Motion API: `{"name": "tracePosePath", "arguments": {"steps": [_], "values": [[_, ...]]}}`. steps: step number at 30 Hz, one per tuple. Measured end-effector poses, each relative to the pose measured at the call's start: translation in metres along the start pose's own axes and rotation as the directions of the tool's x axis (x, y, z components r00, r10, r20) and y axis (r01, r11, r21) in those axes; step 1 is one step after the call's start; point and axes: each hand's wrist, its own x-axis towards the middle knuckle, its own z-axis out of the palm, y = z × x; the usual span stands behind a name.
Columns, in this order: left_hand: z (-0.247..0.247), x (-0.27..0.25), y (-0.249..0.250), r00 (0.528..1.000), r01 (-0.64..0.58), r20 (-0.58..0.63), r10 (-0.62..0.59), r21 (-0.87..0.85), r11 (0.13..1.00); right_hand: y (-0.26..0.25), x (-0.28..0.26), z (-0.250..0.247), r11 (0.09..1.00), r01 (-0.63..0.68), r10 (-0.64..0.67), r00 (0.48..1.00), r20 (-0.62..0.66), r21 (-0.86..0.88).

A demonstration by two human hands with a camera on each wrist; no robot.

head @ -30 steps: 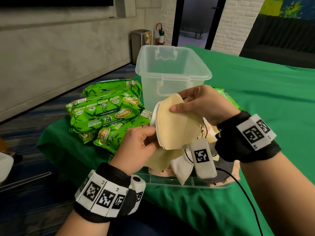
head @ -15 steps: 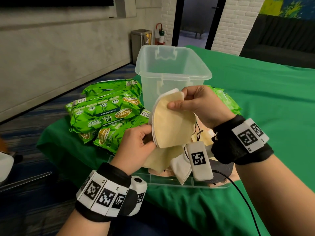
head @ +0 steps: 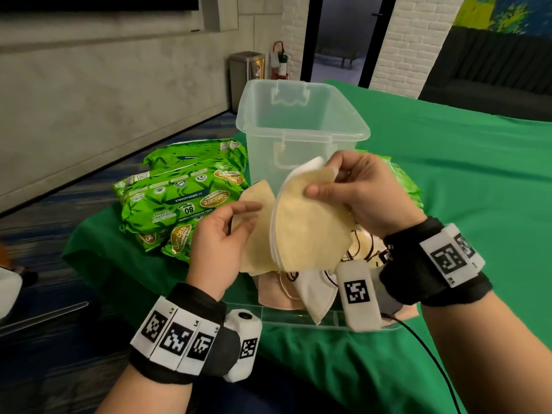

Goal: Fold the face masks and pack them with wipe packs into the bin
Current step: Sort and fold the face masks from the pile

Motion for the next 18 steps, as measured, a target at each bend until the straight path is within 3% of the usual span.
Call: {"name": "tracePosePath", "arguments": {"steps": [5,12,18], "values": [[0.005,-0.002,0.007,0.999,0.046,-0.013,-0.047,-0.088,0.995,0.022,-0.003,0.017,0.995,-0.05,0.053,0.998,0.025,-0.091],[0.004,-0.003,0.005,0.992,0.13,0.035,-0.125,-0.314,0.941,0.031,-0.002,0.031,0.995,-0.014,0.006,0.996,-0.083,-0.1],[0.007,-0.005,0.005,0.996,0.032,0.086,-0.017,-0.175,0.984,0.033,-0.001,0.036,0.962,0.01,-0.058,0.983,-0.171,-0.272]]}}
